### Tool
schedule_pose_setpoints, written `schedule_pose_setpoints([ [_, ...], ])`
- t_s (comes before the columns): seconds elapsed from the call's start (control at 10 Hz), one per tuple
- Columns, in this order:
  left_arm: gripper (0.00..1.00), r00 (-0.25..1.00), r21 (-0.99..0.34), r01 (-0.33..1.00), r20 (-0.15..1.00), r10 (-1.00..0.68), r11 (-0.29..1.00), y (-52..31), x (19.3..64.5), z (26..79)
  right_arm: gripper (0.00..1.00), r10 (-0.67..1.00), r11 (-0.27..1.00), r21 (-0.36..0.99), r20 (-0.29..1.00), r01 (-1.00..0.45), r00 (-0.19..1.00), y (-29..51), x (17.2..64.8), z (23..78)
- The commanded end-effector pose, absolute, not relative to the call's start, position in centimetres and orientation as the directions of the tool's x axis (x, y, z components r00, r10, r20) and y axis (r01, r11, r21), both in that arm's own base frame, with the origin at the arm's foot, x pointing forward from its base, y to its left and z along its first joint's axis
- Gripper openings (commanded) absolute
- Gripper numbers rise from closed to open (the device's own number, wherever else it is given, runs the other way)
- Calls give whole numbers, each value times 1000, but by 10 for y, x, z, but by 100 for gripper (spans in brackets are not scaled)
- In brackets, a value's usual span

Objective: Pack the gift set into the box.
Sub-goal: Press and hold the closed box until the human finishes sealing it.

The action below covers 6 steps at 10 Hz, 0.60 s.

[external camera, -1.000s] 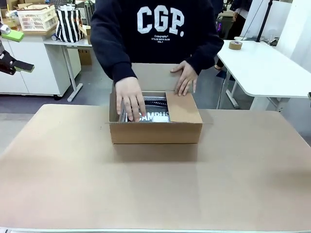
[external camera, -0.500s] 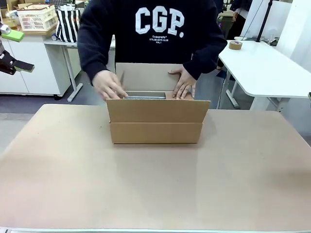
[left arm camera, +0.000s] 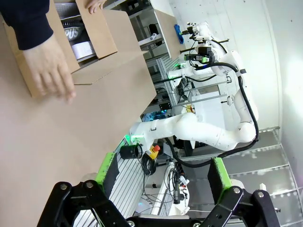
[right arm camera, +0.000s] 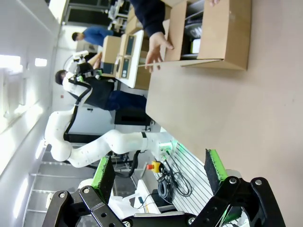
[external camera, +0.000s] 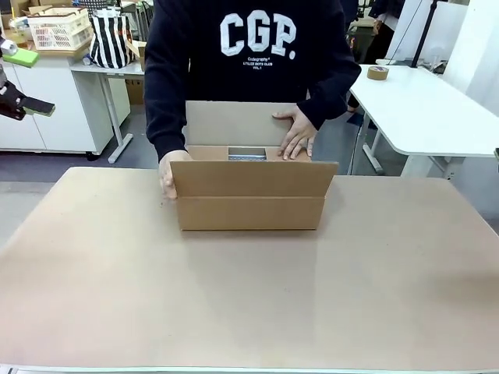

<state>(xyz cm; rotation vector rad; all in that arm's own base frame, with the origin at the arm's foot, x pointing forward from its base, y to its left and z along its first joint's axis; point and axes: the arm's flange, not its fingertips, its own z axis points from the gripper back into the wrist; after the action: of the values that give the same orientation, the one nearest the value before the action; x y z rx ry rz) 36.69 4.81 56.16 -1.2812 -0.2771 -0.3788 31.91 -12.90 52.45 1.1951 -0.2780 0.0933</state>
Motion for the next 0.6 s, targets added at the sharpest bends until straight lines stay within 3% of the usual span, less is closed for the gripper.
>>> schedule_pose_setpoints([
  [0.0, 100, 906, -873, 423, 405, -125, 242, 49, 366, 563, 100, -68, 365, 902, 273, -231, 960, -131, 319, 527],
  [0.5, 100, 906, -873, 423, 405, -125, 242, 49, 366, 563, 100, -68, 365, 902, 273, -231, 960, -131, 319, 527],
])
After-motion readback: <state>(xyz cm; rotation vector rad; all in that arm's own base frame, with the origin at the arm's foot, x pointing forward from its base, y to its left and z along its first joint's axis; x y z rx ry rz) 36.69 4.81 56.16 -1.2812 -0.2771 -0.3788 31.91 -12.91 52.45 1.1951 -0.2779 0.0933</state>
